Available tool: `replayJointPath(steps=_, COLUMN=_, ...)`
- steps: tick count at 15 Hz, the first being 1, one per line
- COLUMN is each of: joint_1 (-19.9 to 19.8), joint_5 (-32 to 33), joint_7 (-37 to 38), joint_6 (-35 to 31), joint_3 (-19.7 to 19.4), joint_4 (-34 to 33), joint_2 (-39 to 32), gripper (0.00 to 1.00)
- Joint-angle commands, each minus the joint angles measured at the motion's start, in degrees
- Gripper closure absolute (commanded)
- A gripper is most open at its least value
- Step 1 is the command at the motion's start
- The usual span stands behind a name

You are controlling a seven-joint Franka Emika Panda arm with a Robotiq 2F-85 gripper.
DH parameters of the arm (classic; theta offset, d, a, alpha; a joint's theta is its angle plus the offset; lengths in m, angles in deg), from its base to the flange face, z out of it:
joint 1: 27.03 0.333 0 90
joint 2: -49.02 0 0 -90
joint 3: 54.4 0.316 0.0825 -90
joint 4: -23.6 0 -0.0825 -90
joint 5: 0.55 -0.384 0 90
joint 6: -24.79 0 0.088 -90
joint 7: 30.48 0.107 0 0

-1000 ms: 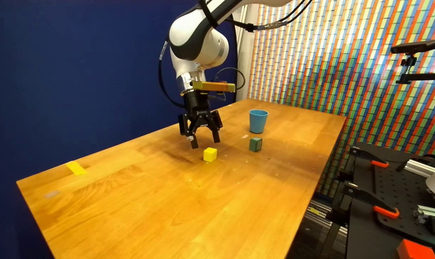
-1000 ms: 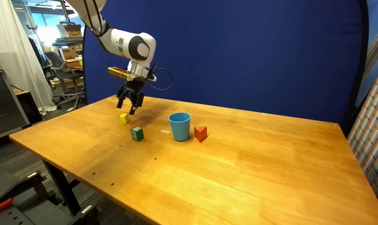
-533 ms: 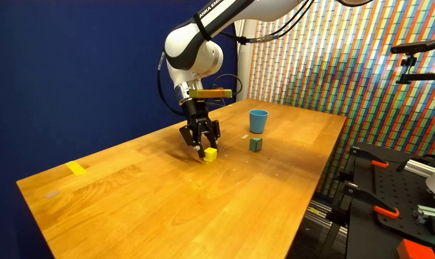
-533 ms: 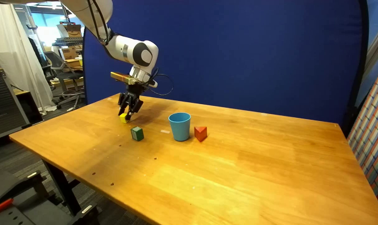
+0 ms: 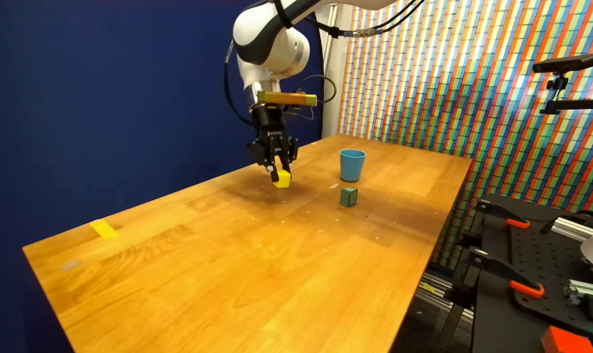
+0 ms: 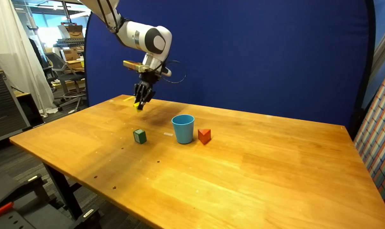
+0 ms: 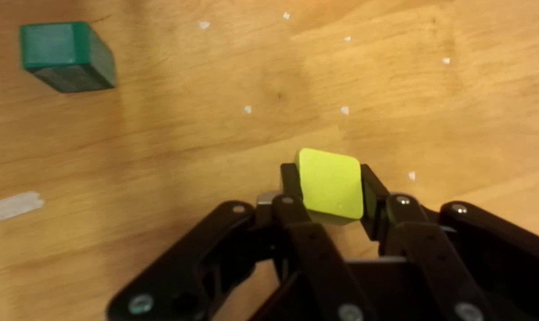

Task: Place the yellow block in the blue cup

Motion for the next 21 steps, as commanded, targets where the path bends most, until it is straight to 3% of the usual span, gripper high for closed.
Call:
replayJointPath(steps=1, joint_1=-3.8, joint_5=-1.6, joint_7=4.1, joint_6=-1.6, joint_3=-3.2, joint_4=5.8, joint_2=8.7, gripper=0.84)
replayJointPath(steps=7, joint_1=-9.1, joint_5=-1.7, joint_7=10.2, joint_6=-1.8, joint_3=-8.3, joint_4=10.9, joint_2=13.2, gripper=0.84)
replayJointPath(steps=21, joint_1=-15.3, joint_5=-8.3, joint_7=13.6, joint_6=-8.1, joint_3=-11.9, joint_4=23.8, joint_2=17.5, gripper=0.84)
